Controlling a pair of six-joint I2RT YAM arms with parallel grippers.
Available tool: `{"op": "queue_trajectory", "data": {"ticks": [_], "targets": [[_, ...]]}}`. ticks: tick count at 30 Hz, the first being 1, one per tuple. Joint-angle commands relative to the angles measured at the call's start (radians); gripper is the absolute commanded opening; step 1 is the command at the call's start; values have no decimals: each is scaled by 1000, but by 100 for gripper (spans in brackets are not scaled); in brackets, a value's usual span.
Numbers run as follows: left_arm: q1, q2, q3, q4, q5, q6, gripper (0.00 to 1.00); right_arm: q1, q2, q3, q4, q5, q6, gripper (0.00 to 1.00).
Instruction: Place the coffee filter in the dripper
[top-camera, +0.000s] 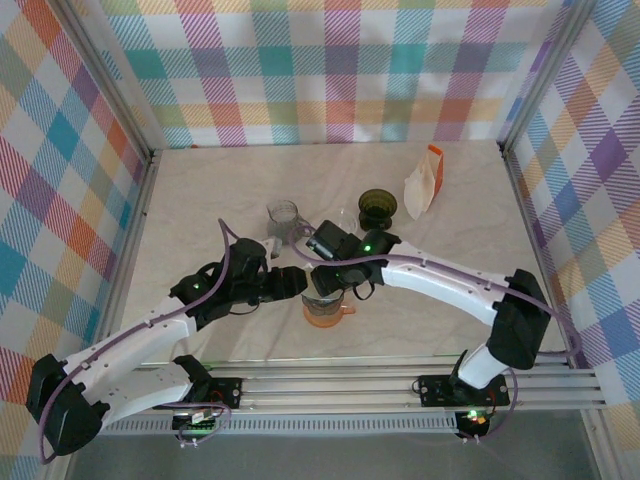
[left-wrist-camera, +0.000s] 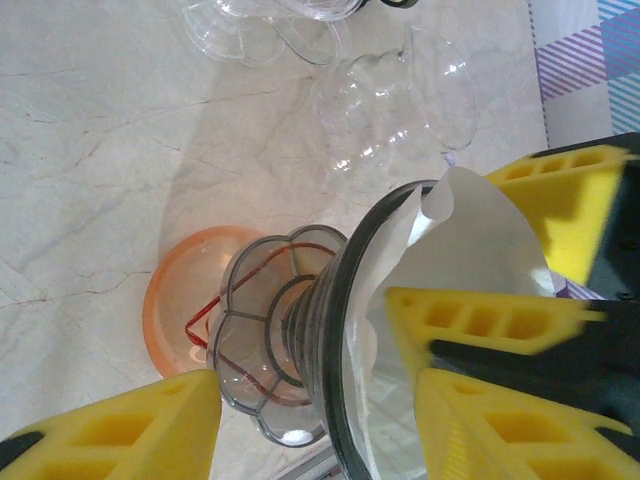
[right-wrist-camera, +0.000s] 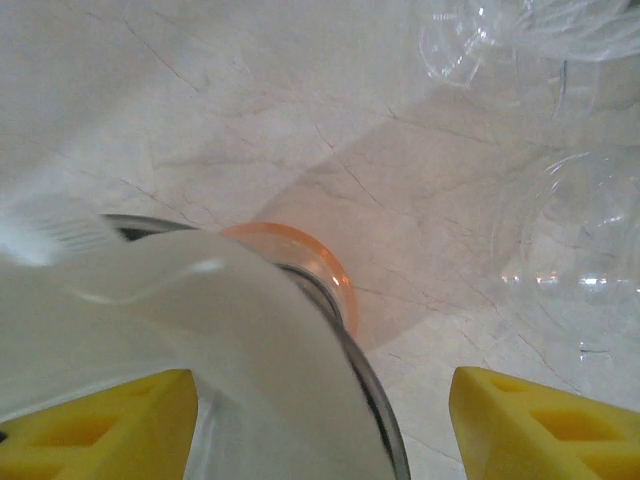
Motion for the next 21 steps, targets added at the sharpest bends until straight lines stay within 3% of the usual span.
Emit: {"op": "queue_trajectory", "data": {"ticks": [1, 5, 13, 21], "targets": [[-10, -16, -12, 17, -5, -3, 50, 10, -40, -18, 5, 23, 31, 68], [-12, -12, -13, 13, 1, -4, 44, 10, -70, -36, 7, 45, 49, 68], [-10, -15, -14, 8, 3, -4, 45, 10, -176, -97, 10, 75, 75, 68], [-11, -75, 37, -40, -29, 1, 69, 13, -347, -167, 72, 96, 90, 69]]}}
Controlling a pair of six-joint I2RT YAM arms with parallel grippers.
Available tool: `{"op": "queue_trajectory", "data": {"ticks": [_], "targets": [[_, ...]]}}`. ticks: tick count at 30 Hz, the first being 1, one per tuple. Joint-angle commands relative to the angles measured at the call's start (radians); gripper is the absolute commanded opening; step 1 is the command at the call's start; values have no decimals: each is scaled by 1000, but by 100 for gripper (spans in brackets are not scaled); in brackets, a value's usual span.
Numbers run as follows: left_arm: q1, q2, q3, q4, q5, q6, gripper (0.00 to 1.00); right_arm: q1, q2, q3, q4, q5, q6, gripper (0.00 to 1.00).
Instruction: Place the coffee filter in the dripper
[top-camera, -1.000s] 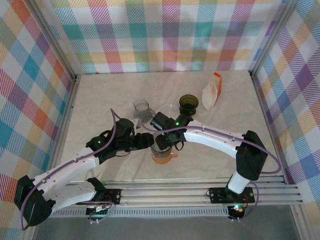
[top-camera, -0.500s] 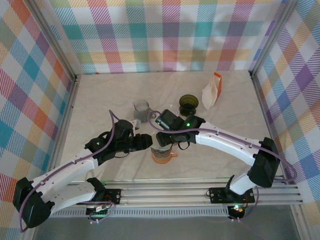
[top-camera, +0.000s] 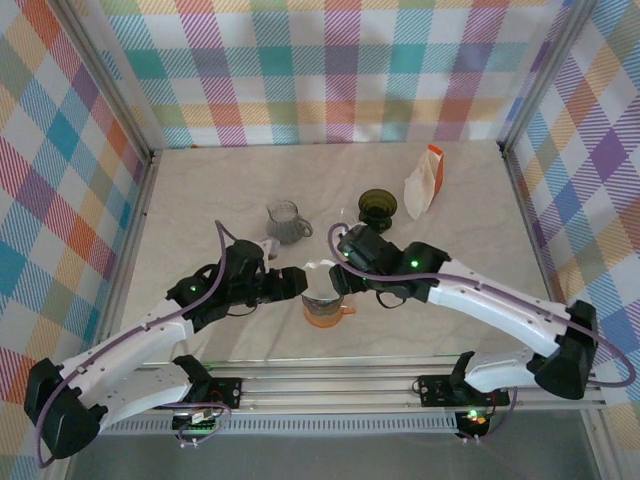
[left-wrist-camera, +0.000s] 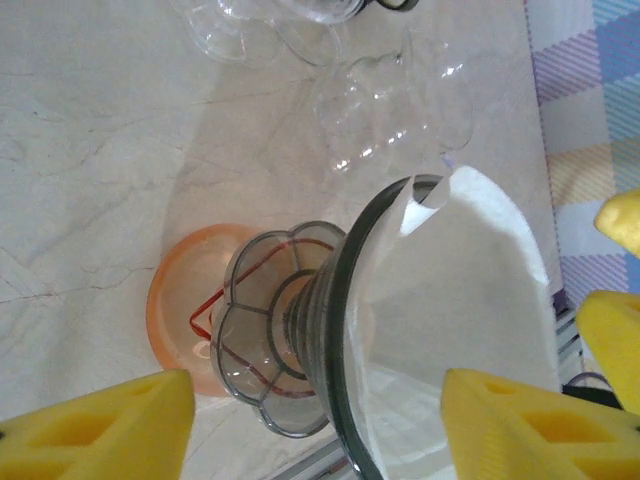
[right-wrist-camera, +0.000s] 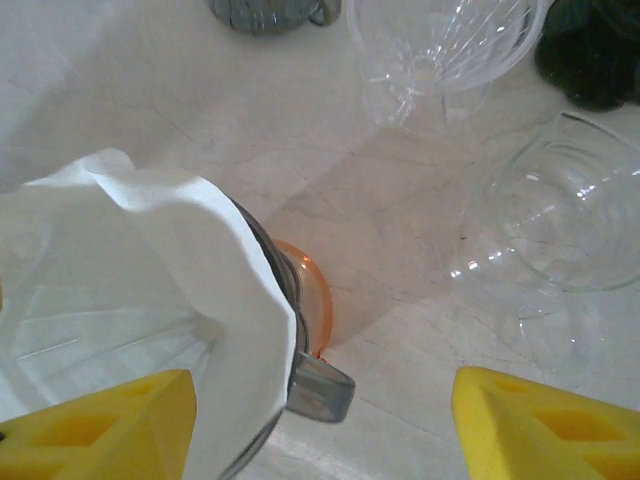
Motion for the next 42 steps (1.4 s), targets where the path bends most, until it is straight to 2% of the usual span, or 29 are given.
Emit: {"op": "queue_trajectory", "data": {"ticks": [1, 5, 10, 14, 18, 26, 29, 34, 38, 42], "targets": [[-10, -54, 51, -38, -28, 4, 71, 7, -78, -34, 38, 39, 29, 69], [-9, -116, 88, -84, -72, 12, 76, 5, -176, -114, 38, 73, 83, 66], [-10, -237, 97, -134, -162, 19, 100, 6, -283, -299, 102, 21, 158, 62], [-9, -323, 88, -184, -222, 26, 100, 5, -307, -443, 225, -65, 192, 59], [-10, -399, 58, -212, -254, 22, 100, 5, -289, -553, 333, -84, 230, 52], [-10, -443, 41, -250, -267, 16, 100, 0, -229, -681, 551, -145, 206, 45], [-10, -446, 39, -257, -273, 16, 100, -4, -269, -747, 615, -156, 189, 46], [-9, -449, 26, -256, -279, 11, 100, -33, -353, -835, 688, -219, 176, 54], [-10, -447, 10, -242, -276, 0, 100, -60, -347, -847, 737, -285, 118, 53], [-10, -443, 4, -241, -275, -3, 100, -145, -320, -877, 824, -413, 66, 55]]}}
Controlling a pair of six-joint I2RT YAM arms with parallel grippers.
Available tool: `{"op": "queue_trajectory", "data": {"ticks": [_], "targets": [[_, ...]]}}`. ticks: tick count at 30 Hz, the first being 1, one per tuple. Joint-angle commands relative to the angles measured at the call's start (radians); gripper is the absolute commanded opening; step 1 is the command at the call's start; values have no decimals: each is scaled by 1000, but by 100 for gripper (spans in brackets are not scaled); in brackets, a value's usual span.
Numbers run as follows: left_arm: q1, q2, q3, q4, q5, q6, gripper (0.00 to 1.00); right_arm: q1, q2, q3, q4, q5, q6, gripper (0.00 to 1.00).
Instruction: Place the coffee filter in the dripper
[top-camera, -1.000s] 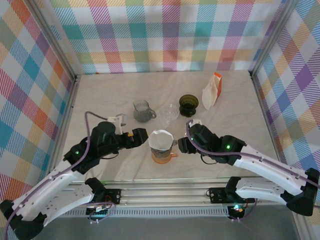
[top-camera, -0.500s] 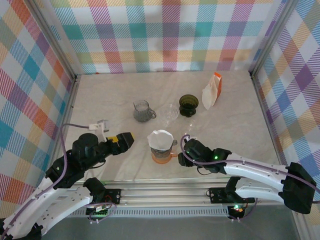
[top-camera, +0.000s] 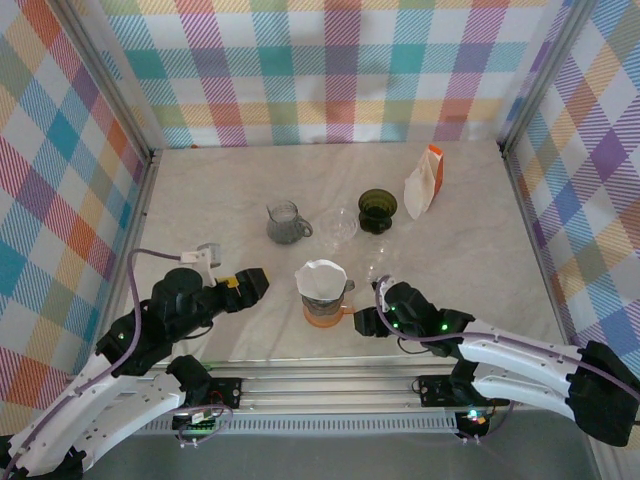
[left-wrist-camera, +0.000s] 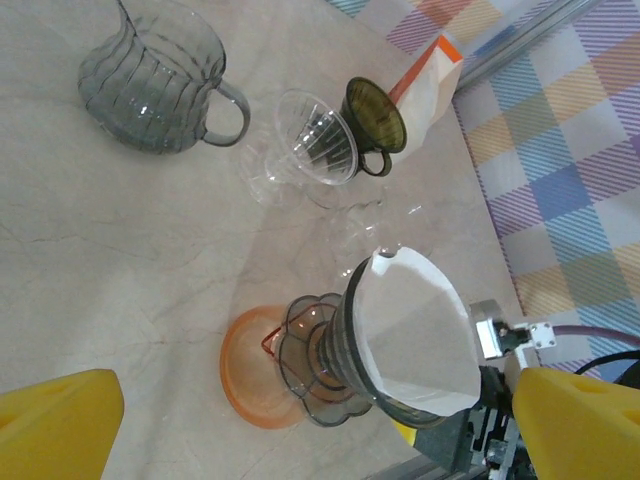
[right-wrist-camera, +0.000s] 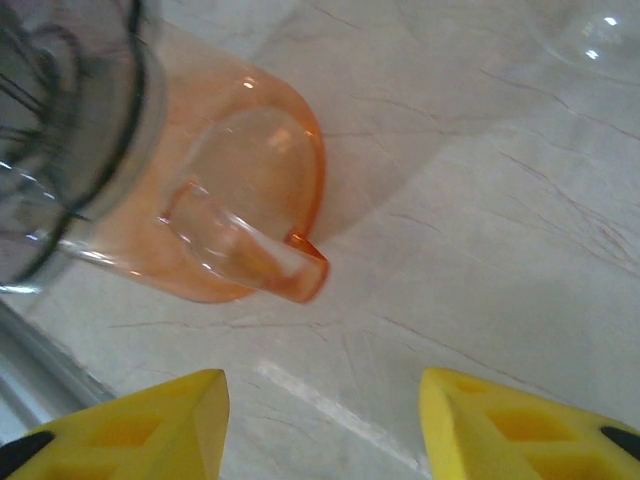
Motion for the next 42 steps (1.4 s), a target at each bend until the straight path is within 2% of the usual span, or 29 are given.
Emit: {"op": "queue_trajectory", "data": {"ticks": [1, 4, 10, 23, 35, 42], "targets": [[-9, -7, -9, -4, -13, -6, 100, -65, 26, -31, 115, -129, -70, 55], [-9, -5, -11, -6, -16, -6, 100, -103, 41, -53, 178, -192, -114, 50], [-10, 10, -10, -3, -23, -3, 100, -116, 96, -41, 206, -235, -193, 43], [-9, 27, -10, -2, -28, 1, 100, -118, 282, 15, 316, -303, -271, 40], [-8, 13, -8, -16, -35, 3, 100, -114, 398, 60, 418, -336, -261, 37], [-9, -11, 3, -36, -46, 3, 100, -70, 479, 105, 468, -307, -233, 37]]}}
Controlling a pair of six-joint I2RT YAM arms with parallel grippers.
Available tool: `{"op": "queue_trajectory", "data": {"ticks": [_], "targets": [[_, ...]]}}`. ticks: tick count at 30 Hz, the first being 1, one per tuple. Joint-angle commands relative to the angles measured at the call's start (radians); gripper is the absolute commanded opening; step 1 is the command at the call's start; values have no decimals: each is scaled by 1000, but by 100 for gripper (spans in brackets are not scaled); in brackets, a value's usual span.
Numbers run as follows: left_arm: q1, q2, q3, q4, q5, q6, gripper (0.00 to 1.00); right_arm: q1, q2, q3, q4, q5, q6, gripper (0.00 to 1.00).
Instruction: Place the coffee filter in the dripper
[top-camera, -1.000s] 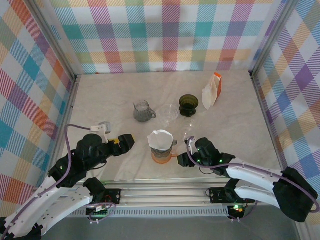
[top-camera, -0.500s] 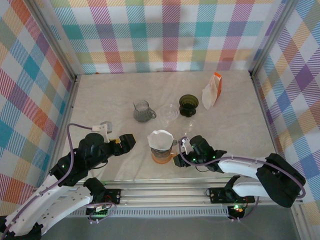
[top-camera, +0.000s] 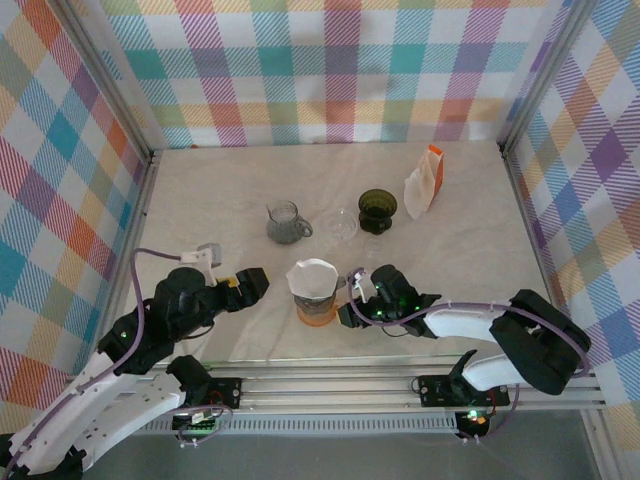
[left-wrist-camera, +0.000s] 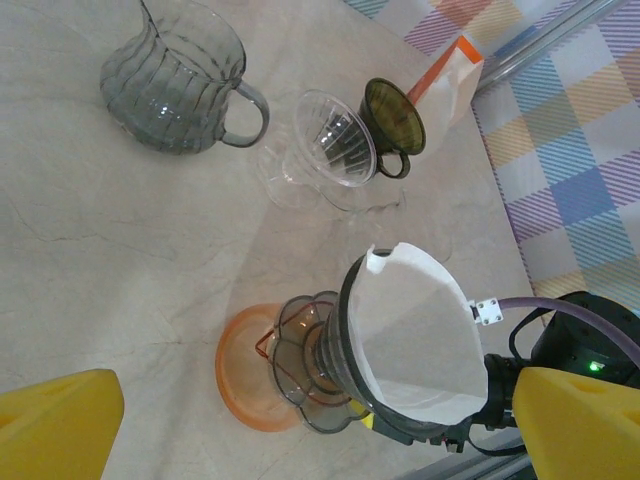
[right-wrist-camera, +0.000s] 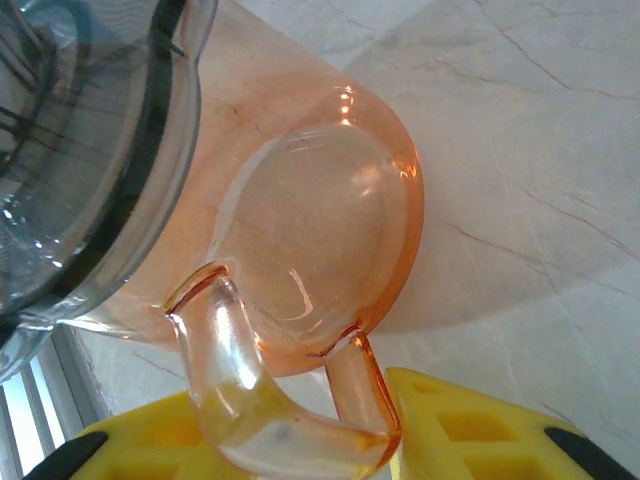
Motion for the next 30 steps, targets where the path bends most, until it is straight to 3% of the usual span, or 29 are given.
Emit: {"op": "queue_trajectory", "data": {"ticks": [1, 15, 30], "targets": [[-10, -21, 8, -26, -23, 4, 100, 33, 44, 47, 73, 4, 19, 36], [-8, -94, 56, -92, -60, 8, 100, 139, 352, 328, 127, 91, 83, 35], [-9, -152, 75, -161, -99, 20, 100, 171, 679, 752, 55, 70, 123, 35]]}}
